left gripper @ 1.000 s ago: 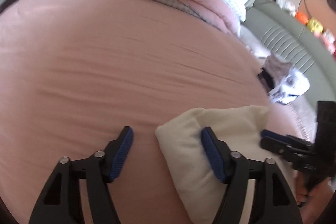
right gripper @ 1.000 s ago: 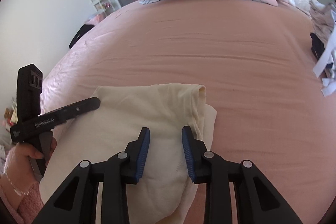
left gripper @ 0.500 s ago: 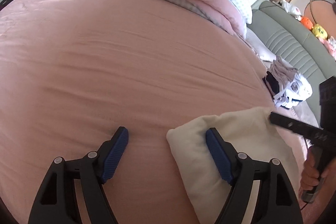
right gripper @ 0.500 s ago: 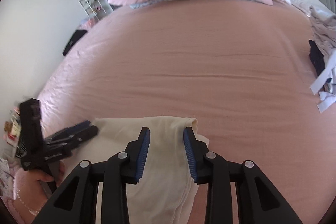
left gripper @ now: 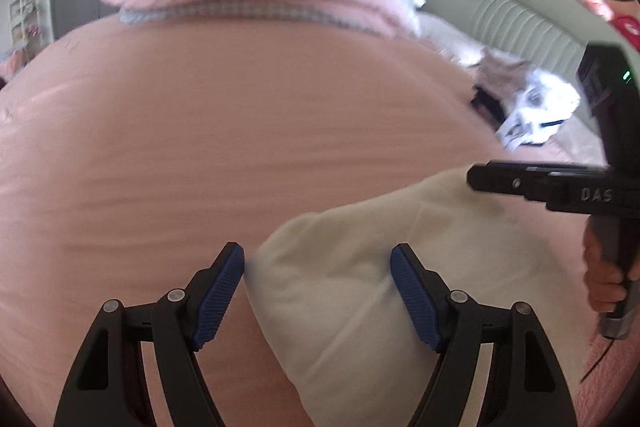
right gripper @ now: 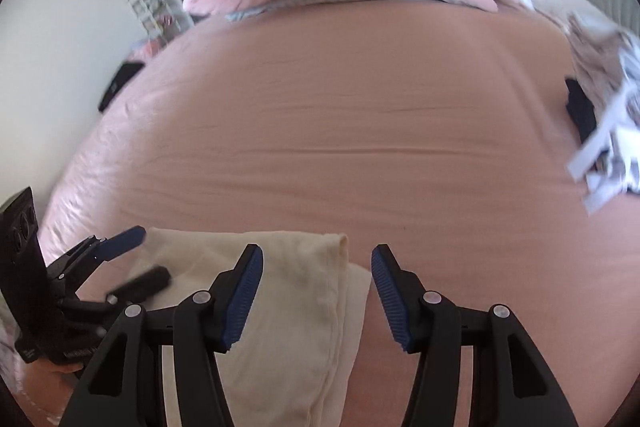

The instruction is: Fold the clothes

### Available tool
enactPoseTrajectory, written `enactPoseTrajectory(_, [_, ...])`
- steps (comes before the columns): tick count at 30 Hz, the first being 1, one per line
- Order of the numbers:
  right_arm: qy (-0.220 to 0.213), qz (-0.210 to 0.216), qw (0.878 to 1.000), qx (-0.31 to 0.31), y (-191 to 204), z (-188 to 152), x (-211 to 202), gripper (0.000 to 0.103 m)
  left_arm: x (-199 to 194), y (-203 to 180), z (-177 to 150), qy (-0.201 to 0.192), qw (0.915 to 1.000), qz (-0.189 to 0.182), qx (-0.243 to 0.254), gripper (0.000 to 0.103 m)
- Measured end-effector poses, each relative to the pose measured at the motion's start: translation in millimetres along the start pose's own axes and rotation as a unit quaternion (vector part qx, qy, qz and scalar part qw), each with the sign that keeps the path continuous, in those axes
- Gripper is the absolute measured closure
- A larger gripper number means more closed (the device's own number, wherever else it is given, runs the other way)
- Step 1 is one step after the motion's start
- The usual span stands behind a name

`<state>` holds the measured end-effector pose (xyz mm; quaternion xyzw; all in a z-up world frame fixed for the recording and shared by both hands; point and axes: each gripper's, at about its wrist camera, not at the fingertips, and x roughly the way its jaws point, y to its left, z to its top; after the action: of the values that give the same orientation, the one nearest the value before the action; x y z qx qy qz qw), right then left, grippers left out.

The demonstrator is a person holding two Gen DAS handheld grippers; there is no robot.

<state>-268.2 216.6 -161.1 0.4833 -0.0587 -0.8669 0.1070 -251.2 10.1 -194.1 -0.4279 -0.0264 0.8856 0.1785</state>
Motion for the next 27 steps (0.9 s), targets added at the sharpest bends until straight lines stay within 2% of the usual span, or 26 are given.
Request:
enactPoseTrajectory(2, [0.03,-0.03,0.999,-0.009,-3,1,20,0.047,4,13,-2,0.004,0.9991,-0.015,-0.038,0.023])
enactPoseTrajectory(5, [0.027,0.0,0.999,0.043,-18,-1,20,0.047,-1,24,-2,-0.002,0.9978,-0.02,-0.064,0.021])
enactPoseTrajectory(7, [0.012,-0.02,0.998,0.061,-21,-8,11,0.047,-11,24,-1,-0.012,0.9978,-0.015,-0.063,0.021])
enactPoseTrajectory(9, [0.008,-0.029,0.996,0.081,-29,-18,-1,0.047,-20,20,-1,-0.003,0.9983,-0.013,-0.057,0.022])
enactPoseTrajectory(12, [-0.008,-0.004,0.997,0.071,-19,-27,-30,0.047,-46,-3,-7,0.009,0.9991,-0.039,-0.018,0.022])
enactPoseTrajectory(14, [-0.022,0.014,0.999,0.02,1,-35,-50,0.046,-62,-21,-20,0.009,0.9997,-0.017,0.014,0.022])
enactPoseTrajectory(17, [-0.008,0.01,1.0,-0.023,25,-55,-58,0.045,-73,-48,-43,0.025,0.9983,0.025,0.047,0.022])
enactPoseTrajectory(19, [0.012,-0.01,1.0,-0.007,26,-67,-52,0.045,-78,-64,-61,0.03,0.9961,0.056,0.06,0.022])
enactPoseTrajectory(21, [0.019,-0.016,1.0,0.004,26,-83,-54,0.045,-86,-75,-78,0.013,0.9938,0.088,0.067,0.022])
enactPoseTrajectory(24, [0.016,-0.012,1.0,0.011,22,-105,-59,0.045,-94,-77,-84,0.019,0.9929,0.098,0.066,0.022])
enactPoseTrajectory(27, [0.027,-0.016,0.999,0.01,13,-120,-64,0.038,-106,-72,-93,0.024,0.9918,0.105,0.069,0.022])
